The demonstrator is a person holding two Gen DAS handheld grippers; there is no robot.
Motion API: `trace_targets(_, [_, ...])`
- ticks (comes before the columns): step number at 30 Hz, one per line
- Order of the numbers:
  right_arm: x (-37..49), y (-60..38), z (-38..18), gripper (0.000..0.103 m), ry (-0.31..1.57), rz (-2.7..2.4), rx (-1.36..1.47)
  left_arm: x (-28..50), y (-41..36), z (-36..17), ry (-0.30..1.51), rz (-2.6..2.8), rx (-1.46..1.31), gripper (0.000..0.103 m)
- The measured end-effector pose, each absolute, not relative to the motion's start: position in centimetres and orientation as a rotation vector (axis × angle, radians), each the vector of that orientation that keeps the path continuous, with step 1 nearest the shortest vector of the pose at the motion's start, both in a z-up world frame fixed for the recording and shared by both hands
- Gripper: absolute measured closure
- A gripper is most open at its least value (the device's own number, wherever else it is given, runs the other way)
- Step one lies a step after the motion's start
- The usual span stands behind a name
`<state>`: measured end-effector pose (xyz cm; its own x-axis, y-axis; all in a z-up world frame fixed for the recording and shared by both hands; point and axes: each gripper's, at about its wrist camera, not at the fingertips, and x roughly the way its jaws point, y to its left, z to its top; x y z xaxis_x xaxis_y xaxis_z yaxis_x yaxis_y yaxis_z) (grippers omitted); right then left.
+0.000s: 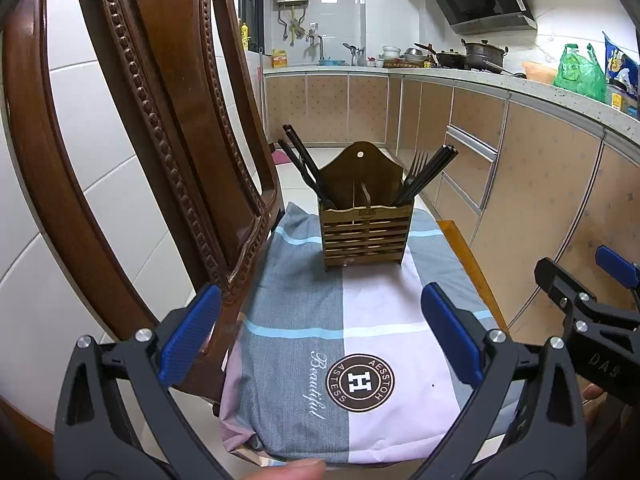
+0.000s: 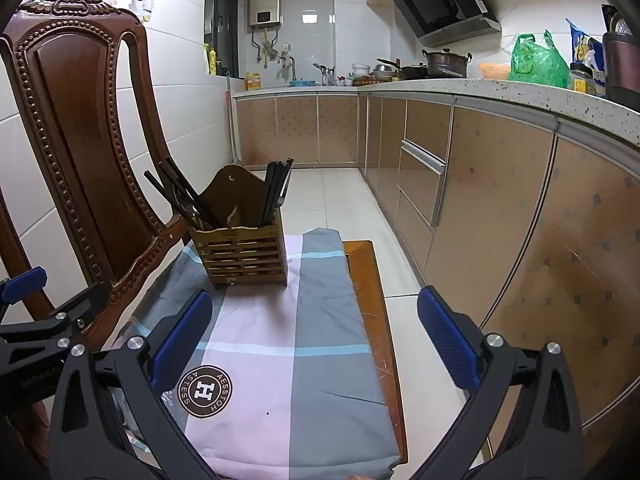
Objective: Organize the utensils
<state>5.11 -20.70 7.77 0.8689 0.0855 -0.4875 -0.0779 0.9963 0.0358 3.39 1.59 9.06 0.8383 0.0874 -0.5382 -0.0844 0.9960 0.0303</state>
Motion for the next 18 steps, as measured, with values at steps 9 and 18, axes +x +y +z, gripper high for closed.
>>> trace_targets(9, [5.20, -21.05, 7.75, 0.003, 0.513, 0.085, 0.017, 3.57, 1.85, 8.94, 0.574, 0.089, -0.002, 0.004])
trace_targets(18, [5.37, -21.09, 7.62, 0.003, 0.521, 0.085, 0.013, 3.75, 2.03, 8.74, 0.581, 0.092, -0.005, 0.004])
